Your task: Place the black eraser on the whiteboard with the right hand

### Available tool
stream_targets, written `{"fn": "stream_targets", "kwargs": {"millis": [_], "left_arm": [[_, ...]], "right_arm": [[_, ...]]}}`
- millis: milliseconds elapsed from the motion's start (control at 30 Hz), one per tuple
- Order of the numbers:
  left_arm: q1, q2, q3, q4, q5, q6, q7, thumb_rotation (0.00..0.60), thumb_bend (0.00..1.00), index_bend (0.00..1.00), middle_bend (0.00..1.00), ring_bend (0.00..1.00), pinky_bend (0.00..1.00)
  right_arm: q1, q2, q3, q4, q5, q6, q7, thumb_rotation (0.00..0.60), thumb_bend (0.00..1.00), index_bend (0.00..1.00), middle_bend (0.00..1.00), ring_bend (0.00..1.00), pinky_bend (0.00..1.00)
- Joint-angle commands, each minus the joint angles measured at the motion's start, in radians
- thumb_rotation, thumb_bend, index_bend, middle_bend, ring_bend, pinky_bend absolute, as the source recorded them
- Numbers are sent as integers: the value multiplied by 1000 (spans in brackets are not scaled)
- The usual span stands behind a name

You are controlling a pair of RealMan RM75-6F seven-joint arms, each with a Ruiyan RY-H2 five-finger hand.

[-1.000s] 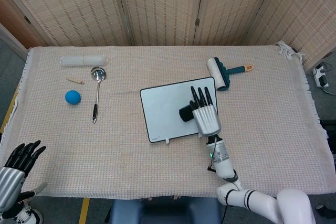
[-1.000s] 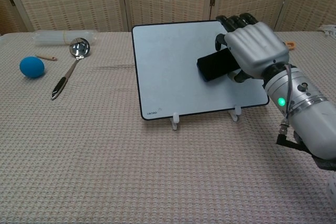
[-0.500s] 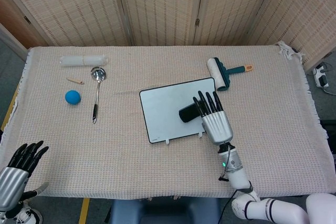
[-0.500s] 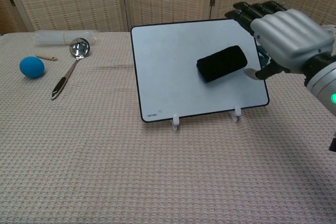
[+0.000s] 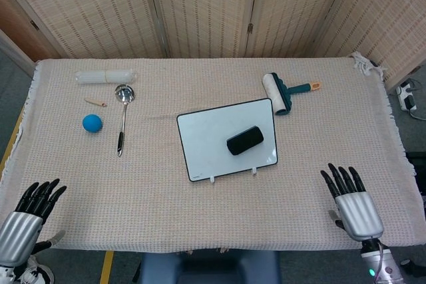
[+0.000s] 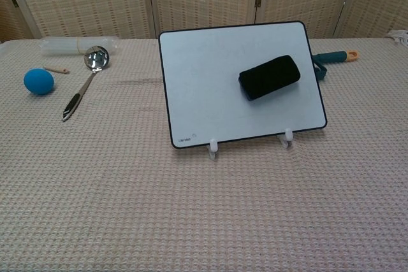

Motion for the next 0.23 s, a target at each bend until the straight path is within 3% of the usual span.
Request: {"fn": "stream_targets", "kwargs": {"millis": [33, 233], "left_arm": [[-1, -7, 0, 0, 1, -8, 18, 600, 198, 7, 26, 0, 0], [-2, -14, 4, -2, 5, -16, 38, 600, 198, 7, 27, 0, 0]], "right_arm": [[-113, 48, -61, 108, -60, 77, 220, 600, 291, 0, 0, 0, 0], [-142, 58, -51, 137, -114, 102, 245, 600, 292, 0, 0, 0, 0]]}}
